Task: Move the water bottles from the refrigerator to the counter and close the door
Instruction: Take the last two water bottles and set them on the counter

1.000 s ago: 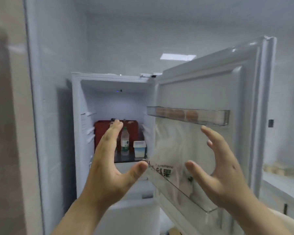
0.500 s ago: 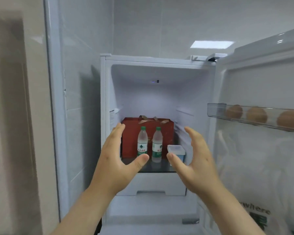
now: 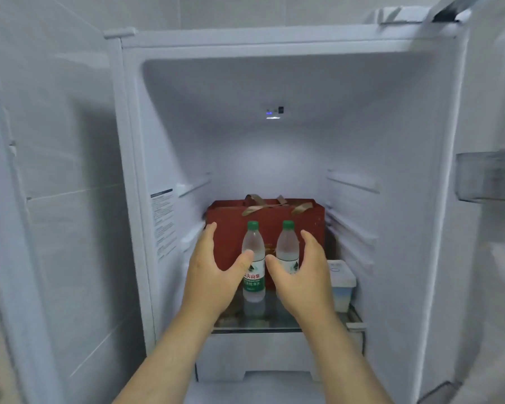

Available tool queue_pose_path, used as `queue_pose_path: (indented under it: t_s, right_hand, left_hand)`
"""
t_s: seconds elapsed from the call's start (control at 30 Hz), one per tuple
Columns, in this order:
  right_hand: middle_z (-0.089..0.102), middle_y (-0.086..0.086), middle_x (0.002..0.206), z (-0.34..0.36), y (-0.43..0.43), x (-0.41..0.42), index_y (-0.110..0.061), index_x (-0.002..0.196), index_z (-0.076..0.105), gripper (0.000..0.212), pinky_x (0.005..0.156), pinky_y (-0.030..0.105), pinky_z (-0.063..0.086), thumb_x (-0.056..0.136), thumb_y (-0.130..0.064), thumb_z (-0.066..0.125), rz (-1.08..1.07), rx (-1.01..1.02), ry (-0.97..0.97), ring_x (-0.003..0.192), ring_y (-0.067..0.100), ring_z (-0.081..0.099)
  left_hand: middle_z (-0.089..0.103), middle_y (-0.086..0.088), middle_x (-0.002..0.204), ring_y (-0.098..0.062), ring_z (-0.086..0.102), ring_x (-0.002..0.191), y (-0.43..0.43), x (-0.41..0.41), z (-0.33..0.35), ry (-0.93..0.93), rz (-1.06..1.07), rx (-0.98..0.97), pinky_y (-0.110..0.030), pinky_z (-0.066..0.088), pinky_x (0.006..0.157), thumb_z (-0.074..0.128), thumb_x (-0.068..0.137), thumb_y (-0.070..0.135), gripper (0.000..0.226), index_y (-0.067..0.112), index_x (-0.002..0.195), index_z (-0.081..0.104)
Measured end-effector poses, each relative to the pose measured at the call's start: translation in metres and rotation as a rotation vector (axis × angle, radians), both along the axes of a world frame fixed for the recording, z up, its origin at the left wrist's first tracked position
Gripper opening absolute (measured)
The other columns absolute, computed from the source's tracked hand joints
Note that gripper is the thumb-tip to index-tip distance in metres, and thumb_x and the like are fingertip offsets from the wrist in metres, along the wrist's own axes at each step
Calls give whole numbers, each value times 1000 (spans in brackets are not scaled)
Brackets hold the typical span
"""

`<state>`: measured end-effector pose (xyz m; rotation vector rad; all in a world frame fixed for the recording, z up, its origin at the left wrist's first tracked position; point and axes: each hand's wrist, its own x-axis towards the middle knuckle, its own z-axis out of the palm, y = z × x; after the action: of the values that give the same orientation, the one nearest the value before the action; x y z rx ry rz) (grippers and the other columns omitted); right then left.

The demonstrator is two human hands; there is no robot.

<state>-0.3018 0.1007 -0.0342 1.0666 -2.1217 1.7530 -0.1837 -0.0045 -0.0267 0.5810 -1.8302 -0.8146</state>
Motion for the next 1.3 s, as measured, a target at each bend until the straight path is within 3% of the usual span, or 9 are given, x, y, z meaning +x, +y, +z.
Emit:
queue_pose_path:
  t_s: [0.07,0.17,0.37,0.43,0.5,0.6,0.73,1.07,1.3]
  right_hand:
    - [35,0,154,-11,-27,-22,-21,149,26,88,107,34,32,79,-45,73,-38,62,-121,139,19,33]
    - [36,6,153,-19,-58,-57,-16,150,23,89,106,36,35,80,-42,72,-62,115,-228,137,24,36]
    - [37,8,151,-23,-115,-113,-17,150,21,93,103,42,40,77,-44,72,-109,239,-332,134,29,41]
    - [55,6,134,-31,-130,-129,-20,141,35,88,96,45,48,67,-49,72,-119,278,-390,120,28,55]
    - [67,0,108,-45,-143,-146,-23,121,51,73,86,45,54,57,-52,71,-133,323,-411,102,25,65]
    - [66,-4,99,-53,-146,-148,-24,114,48,66,83,38,52,59,-40,80,-154,330,-392,94,21,63]
    - [62,-4,98,-51,-141,-142,-21,114,45,62,75,32,48,65,-34,82,-188,308,-367,90,18,59]
    - [61,-9,96,-23,-84,-94,-28,109,43,60,69,26,50,65,-37,83,-238,177,-299,90,12,61]
    - [56,-17,95,40,9,-30,-34,109,40,65,74,26,54,63,-42,85,-283,122,-121,88,5,58]
  left_hand:
    - [38,6,154,-13,37,138,-26,-27,-11,19,-17,122,-41,35,112,66,72,62,90,29,148,31]
    - [30,1,158,-17,31,142,-58,-64,-25,-16,-43,236,-35,30,110,69,81,48,86,25,152,26]
    - [32,-1,157,-22,34,141,-116,-128,-54,-217,-51,249,-40,34,110,78,70,47,102,23,152,22]
    - [51,-4,141,-26,53,124,-125,-142,-65,-263,-13,296,-43,48,98,78,62,49,93,23,142,38]
    - [64,-2,111,-24,64,98,-135,-153,-79,-272,13,326,-42,56,80,77,55,47,68,25,115,52]
    - [64,3,92,-21,64,83,-140,-159,-96,-264,15,380,-40,55,71,83,59,35,47,25,93,52]
    - [65,5,82,-21,63,76,-140,-158,-101,-197,38,385,-38,54,66,83,60,32,39,26,85,53]
    - [53,18,75,-18,54,74,-105,-120,-49,-39,-7,290,-33,45,64,82,65,32,41,30,95,54]
    - [64,19,82,-7,62,78,-47,-67,16,40,-225,116,-39,55,67,86,60,30,41,37,85,54]
